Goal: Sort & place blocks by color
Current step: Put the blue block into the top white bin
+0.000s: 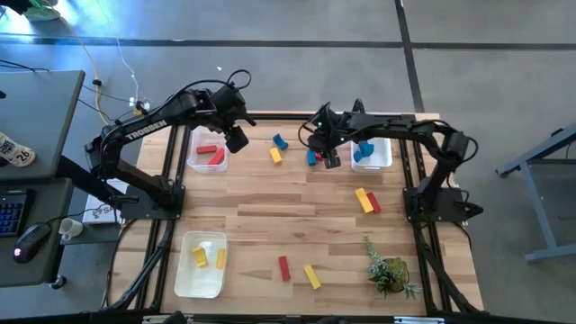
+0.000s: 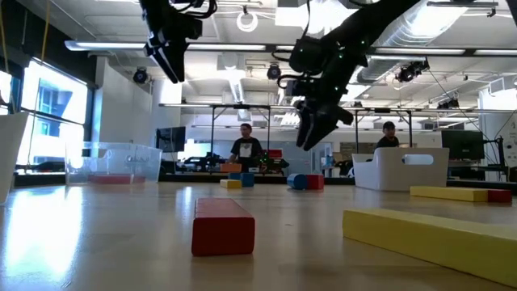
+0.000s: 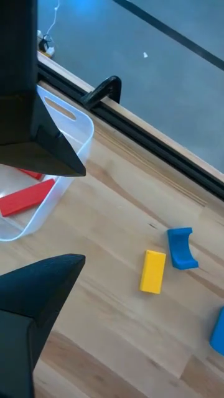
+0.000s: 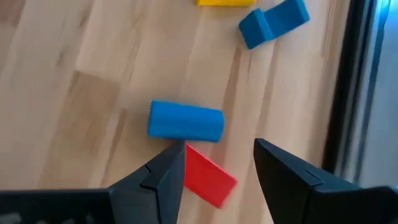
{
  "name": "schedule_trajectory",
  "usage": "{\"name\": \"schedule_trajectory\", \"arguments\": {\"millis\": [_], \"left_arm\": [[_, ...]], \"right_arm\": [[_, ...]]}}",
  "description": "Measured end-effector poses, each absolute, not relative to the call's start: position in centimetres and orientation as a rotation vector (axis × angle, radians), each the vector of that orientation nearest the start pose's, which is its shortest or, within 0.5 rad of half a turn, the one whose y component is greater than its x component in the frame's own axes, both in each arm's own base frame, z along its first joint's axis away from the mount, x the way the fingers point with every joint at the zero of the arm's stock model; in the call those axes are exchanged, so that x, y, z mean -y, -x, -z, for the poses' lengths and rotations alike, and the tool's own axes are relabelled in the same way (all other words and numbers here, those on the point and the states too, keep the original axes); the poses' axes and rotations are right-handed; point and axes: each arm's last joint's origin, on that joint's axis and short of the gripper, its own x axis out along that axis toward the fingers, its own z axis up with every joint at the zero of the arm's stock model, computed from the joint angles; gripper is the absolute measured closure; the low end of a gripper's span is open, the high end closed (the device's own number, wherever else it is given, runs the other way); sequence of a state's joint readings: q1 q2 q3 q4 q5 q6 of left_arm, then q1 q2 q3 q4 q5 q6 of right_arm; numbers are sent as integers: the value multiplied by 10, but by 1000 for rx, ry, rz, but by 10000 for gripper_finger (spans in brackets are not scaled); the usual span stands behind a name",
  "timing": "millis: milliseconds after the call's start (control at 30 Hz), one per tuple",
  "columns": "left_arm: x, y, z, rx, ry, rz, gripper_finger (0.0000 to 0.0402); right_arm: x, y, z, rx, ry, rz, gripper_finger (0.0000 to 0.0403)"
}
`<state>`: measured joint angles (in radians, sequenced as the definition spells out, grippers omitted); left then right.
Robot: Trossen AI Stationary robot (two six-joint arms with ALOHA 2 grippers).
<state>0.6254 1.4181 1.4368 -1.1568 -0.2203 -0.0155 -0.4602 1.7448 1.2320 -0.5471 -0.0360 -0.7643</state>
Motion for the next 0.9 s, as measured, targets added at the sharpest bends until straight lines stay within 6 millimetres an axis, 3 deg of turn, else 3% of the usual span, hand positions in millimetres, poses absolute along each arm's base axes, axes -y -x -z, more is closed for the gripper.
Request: {"name": "schedule_trajectory", "arguments": {"millis": [233, 500, 700, 900], "left_arm": [[-160, -210, -342, -1140, 249, -759, 200], [-160, -210, -342, -1139, 248, -759, 200], [-160, -211, -342, -1140, 248, -759, 200], [-160, -211, -342, -1143, 239, -753, 200]], "right_arm": [[150, -332, -200, -1064, 16, 201, 226], [151, -336, -201, -934, -487, 494, 226], [154, -340, -186, -929, -641, 592, 226], [157, -342, -171, -948, -680, 681, 226]]}}
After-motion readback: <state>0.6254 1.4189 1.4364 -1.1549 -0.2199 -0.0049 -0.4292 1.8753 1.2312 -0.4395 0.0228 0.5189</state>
